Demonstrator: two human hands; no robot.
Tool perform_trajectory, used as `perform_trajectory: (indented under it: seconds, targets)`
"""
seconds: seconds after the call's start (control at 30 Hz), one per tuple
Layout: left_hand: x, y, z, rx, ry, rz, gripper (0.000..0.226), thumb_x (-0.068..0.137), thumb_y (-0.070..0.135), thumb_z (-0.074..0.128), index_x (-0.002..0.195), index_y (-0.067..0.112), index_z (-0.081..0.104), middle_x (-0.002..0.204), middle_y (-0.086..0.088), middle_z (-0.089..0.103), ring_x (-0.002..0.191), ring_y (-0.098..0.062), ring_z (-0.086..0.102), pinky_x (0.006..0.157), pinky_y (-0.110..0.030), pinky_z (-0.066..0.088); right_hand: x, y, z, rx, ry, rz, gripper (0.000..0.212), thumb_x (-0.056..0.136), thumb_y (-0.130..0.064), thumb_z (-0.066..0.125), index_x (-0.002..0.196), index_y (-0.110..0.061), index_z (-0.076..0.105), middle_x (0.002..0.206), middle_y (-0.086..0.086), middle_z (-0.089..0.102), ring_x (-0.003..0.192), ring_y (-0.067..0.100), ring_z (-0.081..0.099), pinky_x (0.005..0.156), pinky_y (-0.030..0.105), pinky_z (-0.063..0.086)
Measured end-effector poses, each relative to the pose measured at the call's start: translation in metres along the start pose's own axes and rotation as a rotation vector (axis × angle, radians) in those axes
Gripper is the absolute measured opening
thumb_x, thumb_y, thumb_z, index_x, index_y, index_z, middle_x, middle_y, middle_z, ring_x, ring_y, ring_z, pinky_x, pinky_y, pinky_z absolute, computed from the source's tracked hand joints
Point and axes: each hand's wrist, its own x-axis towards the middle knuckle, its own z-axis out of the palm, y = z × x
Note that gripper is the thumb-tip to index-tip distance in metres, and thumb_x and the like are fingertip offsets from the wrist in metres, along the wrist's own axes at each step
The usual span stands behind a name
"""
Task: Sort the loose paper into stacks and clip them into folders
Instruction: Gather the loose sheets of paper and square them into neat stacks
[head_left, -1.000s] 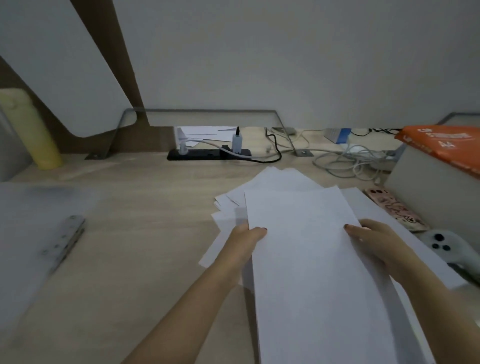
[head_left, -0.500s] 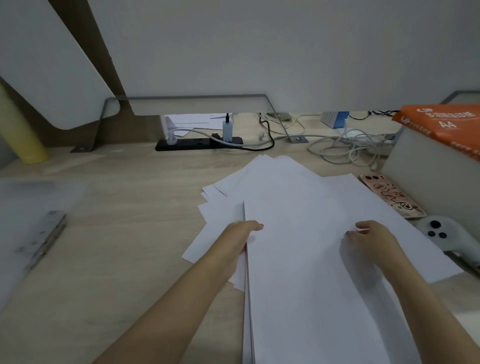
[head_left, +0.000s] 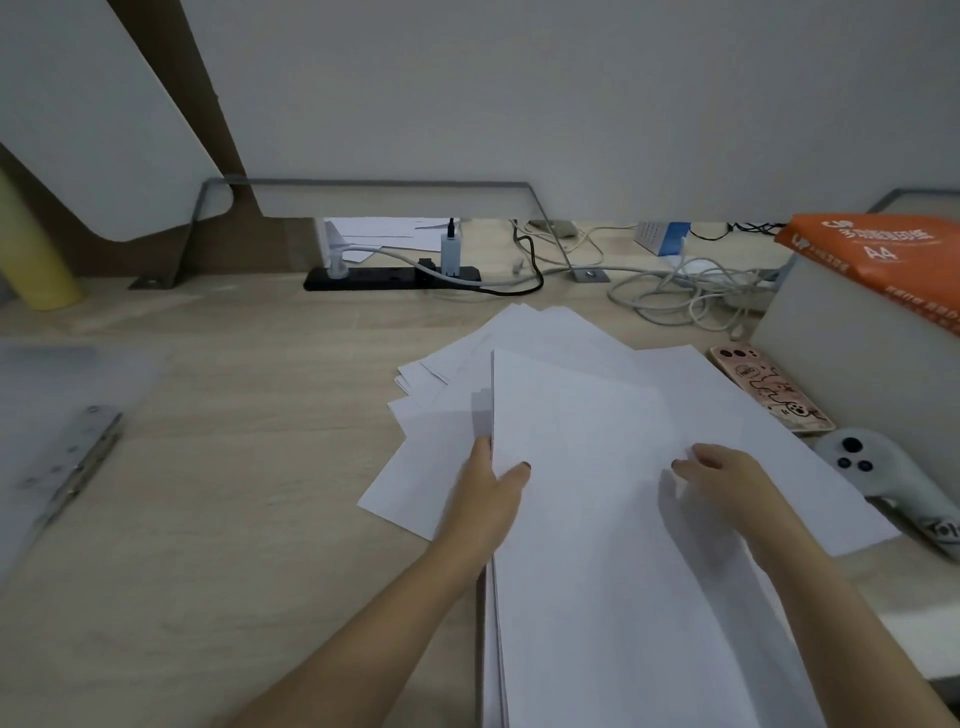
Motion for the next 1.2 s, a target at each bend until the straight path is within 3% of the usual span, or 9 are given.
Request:
perform_trajectory:
  seconds: [0.07, 0.23, 0.43, 0.63, 0.73, 0.83, 0.97, 1.07, 1.2]
  targets:
    - [-0.006, 0.006, -0.01, -0.124, 0.008, 0.047, 0.019, 0.093, 0.02, 0.051, 0.112, 0.025, 0.052, 0.113, 0.002, 0.065, 0.102, -0.019, 0.064, 0.094, -0.044, 0.051, -0.007, -0.006, -0.002, 0.093, -0.033, -0.018, 0.023, 0.088, -0.015, 0.053, 0.078, 0.005, 0.051, 0.078, 0.026, 0.044, 0.072, 0.036, 0.046, 0.065, 0.037, 0.039]
    - [-0.016, 0.02, -0.059, -0.427, 0.063, 0.162, 0.026, 0.092, 0.013, 0.054, 0.117, 0.021, 0.057, 0.114, 0.0, 0.069, 0.103, -0.019, 0.066, 0.09, -0.038, 0.053, -0.033, -0.035, 0.003, 0.397, -0.297, -0.112, 0.036, 0.087, -0.045, 0.055, 0.103, -0.015, 0.066, 0.101, 0.004, 0.073, 0.094, 0.023, 0.069, 0.09, 0.04, 0.051]
    - [-0.016, 0.012, -0.144, -0.52, 0.283, 0.143, 0.027, 0.092, 0.014, 0.054, 0.119, 0.015, 0.058, 0.116, -0.007, 0.068, 0.107, -0.031, 0.064, 0.092, -0.049, 0.05, -0.064, -0.095, 0.068, 0.614, -0.503, -0.166, 0.027, 0.092, -0.016, 0.05, 0.117, -0.014, 0.062, 0.097, 0.001, 0.074, 0.085, 0.016, 0.071, 0.068, 0.024, 0.053]
    - [-0.011, -0.005, -0.233, -0.195, 0.506, 0.123, 0.025, 0.092, 0.013, 0.051, 0.117, 0.015, 0.05, 0.111, -0.004, 0.062, 0.09, -0.019, 0.062, 0.071, -0.032, 0.048, -0.09, -0.139, 0.154, 0.648, -0.668, -0.167, 0.041, 0.089, 0.008, 0.038, 0.124, -0.011, 0.052, 0.105, 0.002, 0.066, 0.092, 0.016, 0.064, 0.066, 0.016, 0.054]
    - [-0.007, -0.014, -0.26, 0.077, 0.589, 0.045, 0.036, 0.091, 0.008, 0.052, 0.126, 0.013, 0.044, 0.11, -0.003, 0.054, 0.088, -0.02, 0.056, 0.073, -0.029, 0.04, -0.098, -0.148, 0.191, 0.539, -0.69, -0.151, 0.041, 0.085, 0.003, 0.043, 0.121, -0.015, 0.052, 0.108, 0.0, 0.067, 0.099, 0.018, 0.064, 0.088, 0.031, 0.052]
    - [-0.002, -0.035, -0.276, 0.272, 0.565, -0.042, 0.045, 0.088, 0.001, 0.05, 0.131, 0.008, 0.041, 0.123, -0.006, 0.055, 0.111, -0.027, 0.054, 0.088, -0.034, 0.039, -0.103, -0.147, 0.21, 0.361, -0.699, -0.147, 0.035, 0.081, -0.01, 0.049, 0.115, -0.014, 0.054, 0.114, 0.006, 0.065, 0.103, 0.023, 0.062, 0.096, 0.039, 0.048]
    - [-0.005, -0.052, -0.276, 0.341, 0.545, -0.115, 0.053, 0.084, 0.009, 0.053, 0.135, 0.013, 0.038, 0.13, -0.011, 0.054, 0.114, -0.03, 0.054, 0.094, -0.04, 0.043, -0.103, -0.146, 0.2, 0.316, -0.708, -0.188, 0.022, 0.089, -0.01, 0.048, 0.108, -0.019, 0.053, 0.096, -0.006, 0.065, 0.086, 0.011, 0.062, 0.078, 0.023, 0.049]
    - [-0.007, -0.046, -0.265, 0.476, 0.605, -0.082, 0.064, 0.084, 0.019, 0.059, 0.141, 0.012, 0.033, 0.148, -0.013, 0.031, 0.131, -0.03, 0.038, 0.106, -0.043, 0.034, -0.088, -0.137, 0.178, 0.324, -0.602, -0.203, 0.038, 0.09, -0.008, 0.051, 0.126, -0.019, 0.045, 0.092, -0.004, 0.061, 0.082, 0.01, 0.06, 0.083, 0.024, 0.048]
    - [-0.005, -0.026, -0.239, 0.501, 0.593, 0.061, 0.06, 0.091, 0.016, 0.056, 0.145, 0.012, 0.029, 0.156, -0.006, 0.009, 0.143, -0.021, 0.015, 0.113, -0.033, 0.017, -0.057, -0.113, 0.127, 0.258, -0.395, -0.213, 0.032, 0.09, -0.009, 0.05, 0.119, -0.022, 0.054, 0.113, 0.005, 0.061, 0.098, 0.013, 0.058, 0.097, 0.031, 0.043]
